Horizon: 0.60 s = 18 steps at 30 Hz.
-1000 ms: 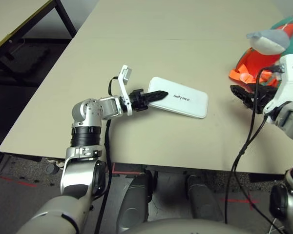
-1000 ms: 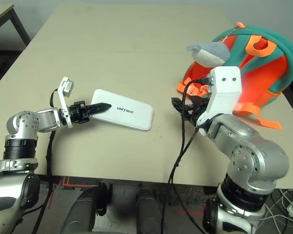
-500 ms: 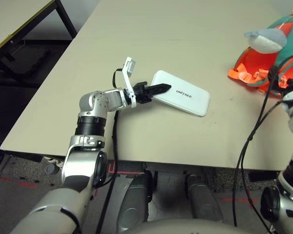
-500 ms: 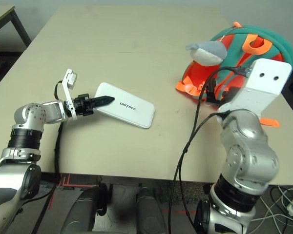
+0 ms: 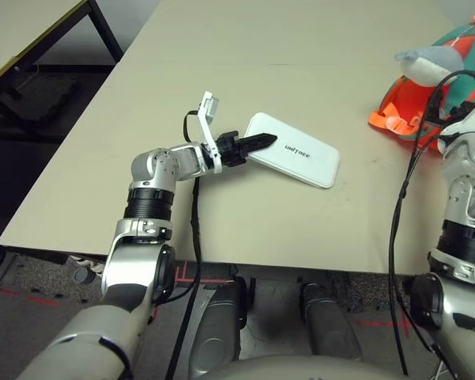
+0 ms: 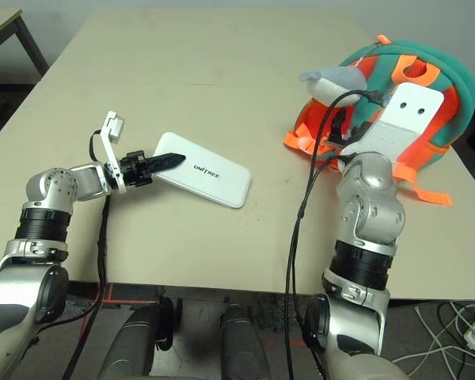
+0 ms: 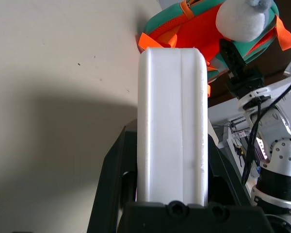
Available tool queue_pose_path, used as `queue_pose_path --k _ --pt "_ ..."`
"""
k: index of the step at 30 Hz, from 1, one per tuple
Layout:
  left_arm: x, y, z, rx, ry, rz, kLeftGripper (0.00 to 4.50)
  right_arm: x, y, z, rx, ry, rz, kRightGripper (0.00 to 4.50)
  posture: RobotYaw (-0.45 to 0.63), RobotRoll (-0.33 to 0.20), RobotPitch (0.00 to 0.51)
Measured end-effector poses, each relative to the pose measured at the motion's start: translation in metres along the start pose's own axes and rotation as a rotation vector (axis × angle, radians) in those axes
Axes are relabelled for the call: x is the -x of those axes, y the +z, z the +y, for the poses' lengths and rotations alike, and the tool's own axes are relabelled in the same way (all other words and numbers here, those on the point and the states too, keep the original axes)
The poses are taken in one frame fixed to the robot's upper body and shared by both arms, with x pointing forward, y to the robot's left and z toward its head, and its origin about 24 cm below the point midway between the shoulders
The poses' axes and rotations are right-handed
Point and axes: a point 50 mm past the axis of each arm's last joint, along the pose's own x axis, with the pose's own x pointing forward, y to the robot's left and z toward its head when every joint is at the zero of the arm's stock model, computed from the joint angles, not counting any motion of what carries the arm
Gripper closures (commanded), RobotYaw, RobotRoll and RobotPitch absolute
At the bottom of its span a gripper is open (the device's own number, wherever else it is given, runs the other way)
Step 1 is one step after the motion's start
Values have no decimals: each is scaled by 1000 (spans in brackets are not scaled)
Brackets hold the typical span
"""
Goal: Put the pencil case into the backpack and zip it.
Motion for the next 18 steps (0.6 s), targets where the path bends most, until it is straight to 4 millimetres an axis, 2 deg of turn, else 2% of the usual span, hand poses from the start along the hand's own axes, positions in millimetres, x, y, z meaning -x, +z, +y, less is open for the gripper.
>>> queue_pose_path --k 3,6,18 --pt "0 0 0 2 2 -3 3012 -5 -2 0 6 -8 13 0 25 0 173" --pt "-1 -1 0 4 3 -4 3012 -9 -3 -1 11 -18 14 481 20 0 170" --pt "-4 -1 1 6 3 -18 3012 -10 1 -4 24 -15 -6 4232 -16 0 163"
